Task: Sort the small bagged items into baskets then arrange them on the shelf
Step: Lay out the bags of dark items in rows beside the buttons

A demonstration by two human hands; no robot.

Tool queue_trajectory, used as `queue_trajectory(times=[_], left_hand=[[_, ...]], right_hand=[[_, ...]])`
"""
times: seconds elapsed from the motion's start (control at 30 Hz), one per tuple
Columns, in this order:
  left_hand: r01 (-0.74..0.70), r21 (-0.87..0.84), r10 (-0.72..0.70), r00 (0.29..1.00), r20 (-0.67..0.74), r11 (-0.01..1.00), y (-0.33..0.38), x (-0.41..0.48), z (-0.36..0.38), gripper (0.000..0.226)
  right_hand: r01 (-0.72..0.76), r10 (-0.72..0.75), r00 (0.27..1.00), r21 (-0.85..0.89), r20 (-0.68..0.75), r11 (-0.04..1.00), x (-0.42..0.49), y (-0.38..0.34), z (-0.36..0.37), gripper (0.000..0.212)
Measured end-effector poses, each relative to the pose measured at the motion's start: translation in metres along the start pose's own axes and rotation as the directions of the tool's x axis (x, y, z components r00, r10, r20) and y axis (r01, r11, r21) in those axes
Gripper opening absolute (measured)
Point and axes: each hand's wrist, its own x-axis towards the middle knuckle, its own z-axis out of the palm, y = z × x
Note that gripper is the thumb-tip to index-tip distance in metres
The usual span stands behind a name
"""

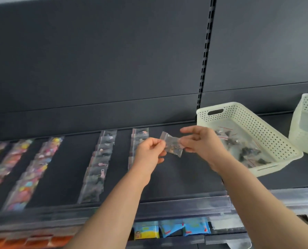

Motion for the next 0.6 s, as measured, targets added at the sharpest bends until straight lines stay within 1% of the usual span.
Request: queue_trajectory(times=[0.07,0.1,0.13,0.2,0.3,0.33,0.4,0.5,0.6], left_hand=[[0.030,-0.033,-0.031,0.999,-0.028,0.999,-0.006,-0.003,-0.015,0.011],[0.044,-0.051,-0.047,0.998,-0.042,0.998,-0.009,-0.005,-0.023,0.011],[0.061,-0.063,-0.064,0.997,-0.052,0.996,-0.011,-0.006,-0.030,0.011],[0.104,-0.031,-0.105,0.992,-0.068,0.994,-0.018,-0.009,-0.047,0.009],[0.166,0.145,-0.151,0.983,-0.109,0.975,-0.030,-0.013,-0.071,0.009],[0.176,0.195,-0.154,0.981,-0.122,0.965,-0.034,-0.014,-0.078,0.010],[0.186,0.270,-0.151,0.978,-0.144,0.945,-0.042,-0.015,-0.089,0.013],[0.190,0.359,-0.137,0.976,-0.167,0.914,-0.048,-0.014,-0.099,0.018],[0.166,0.457,-0.105,0.982,-0.157,0.874,-0.052,-0.011,-0.103,0.024]], right_hand=[[-0.051,0.051,0.999,0.118,0.006,0.992,-0.002,0.005,0.022,0.024],[-0.085,0.081,0.996,0.149,0.038,0.985,-0.004,0.008,0.032,0.025],[-0.120,0.109,0.991,0.140,0.080,0.983,-0.005,0.012,0.043,0.028],[-0.147,0.144,0.980,0.013,0.134,0.989,-0.008,0.022,0.059,0.036],[-0.106,0.129,0.988,-0.240,0.083,0.965,-0.010,0.032,0.079,0.040],[-0.103,0.127,0.989,-0.274,0.074,0.956,-0.011,0.034,0.086,0.041],[-0.105,0.129,0.989,-0.284,0.068,0.953,-0.014,0.037,0.098,0.043],[-0.101,0.114,0.993,-0.342,0.017,0.934,-0.017,0.045,0.112,0.043],[-0.098,0.099,0.995,-0.419,-0.021,0.903,-0.017,0.052,0.120,0.043]])
